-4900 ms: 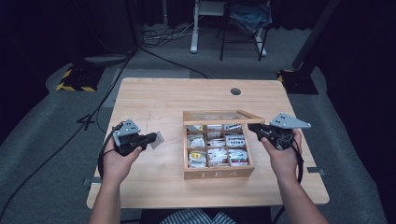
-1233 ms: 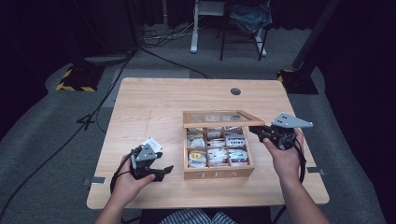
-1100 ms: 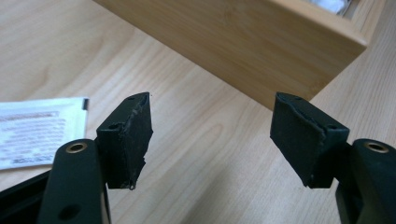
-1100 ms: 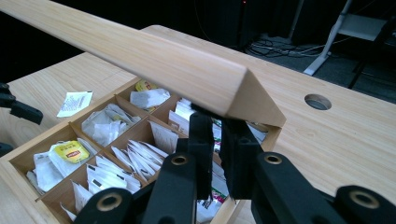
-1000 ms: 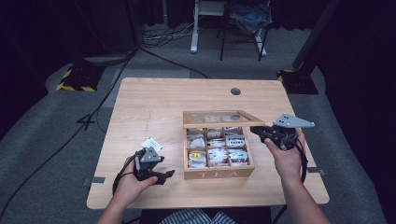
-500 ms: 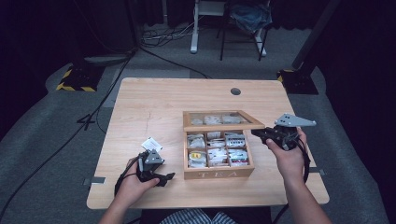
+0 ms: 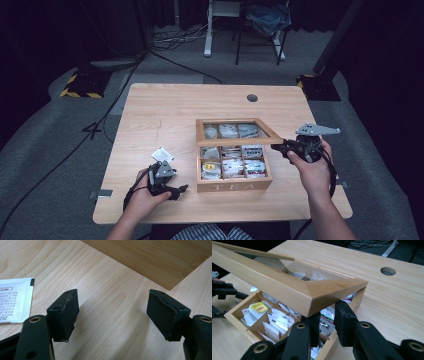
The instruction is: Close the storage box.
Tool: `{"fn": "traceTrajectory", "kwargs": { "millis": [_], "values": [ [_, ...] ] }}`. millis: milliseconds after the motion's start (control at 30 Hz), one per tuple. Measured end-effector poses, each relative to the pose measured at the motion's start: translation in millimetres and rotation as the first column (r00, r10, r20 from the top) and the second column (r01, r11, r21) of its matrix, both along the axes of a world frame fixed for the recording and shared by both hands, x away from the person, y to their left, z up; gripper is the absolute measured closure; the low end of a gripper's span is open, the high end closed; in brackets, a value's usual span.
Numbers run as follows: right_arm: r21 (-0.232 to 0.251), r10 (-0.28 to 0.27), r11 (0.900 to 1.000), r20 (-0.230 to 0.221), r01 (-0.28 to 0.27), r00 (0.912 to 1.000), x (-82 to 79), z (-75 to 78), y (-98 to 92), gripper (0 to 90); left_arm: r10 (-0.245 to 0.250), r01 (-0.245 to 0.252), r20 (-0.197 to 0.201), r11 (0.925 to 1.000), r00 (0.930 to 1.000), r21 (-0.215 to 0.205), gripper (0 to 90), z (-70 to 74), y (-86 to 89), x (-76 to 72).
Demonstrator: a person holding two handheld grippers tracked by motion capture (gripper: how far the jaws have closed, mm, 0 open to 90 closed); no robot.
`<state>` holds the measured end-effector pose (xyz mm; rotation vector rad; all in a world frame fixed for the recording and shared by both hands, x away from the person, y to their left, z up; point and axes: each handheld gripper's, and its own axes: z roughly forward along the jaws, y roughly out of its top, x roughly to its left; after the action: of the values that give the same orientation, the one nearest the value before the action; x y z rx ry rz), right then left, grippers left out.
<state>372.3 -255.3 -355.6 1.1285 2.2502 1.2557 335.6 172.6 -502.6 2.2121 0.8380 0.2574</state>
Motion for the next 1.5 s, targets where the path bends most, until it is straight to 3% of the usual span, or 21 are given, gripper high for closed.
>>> {"fn": "traceTrajectory", "kwargs": {
  "millis": [333,967,1100,1500],
  "values": [
    [-0.043,-0.002,0.999,-0.018,0.001,0.9998,-7.9,2.7,0.6,69.7,0.003,-0.003,0.003,1.0,1.0,0.0,26.0,-0.2,0.0,0.0],
    [-0.093,0.049,0.994,-0.09,-0.057,0.9948,-17.5,4.8,3.1,64.9,0.001,-0.001,0.003,1.0,1.0,-0.002,25.8,-0.3,-0.1,0.1],
    [-0.131,0.064,0.988,-0.123,-0.08,0.9904,-18.9,3.0,5.7,63.0,0.002,-0.002,0.001,1.0,1.0,-0.001,25.8,-0.1,0.1,0.1],
    [-0.179,0.087,0.977,-0.177,-0.119,0.9803,-20.3,-1.1,8.3,61.0,0.001,-0.001,0.001,1.0,1.0,-0.001,25.7,-0.3,0.0,0.0]
  ]
}}
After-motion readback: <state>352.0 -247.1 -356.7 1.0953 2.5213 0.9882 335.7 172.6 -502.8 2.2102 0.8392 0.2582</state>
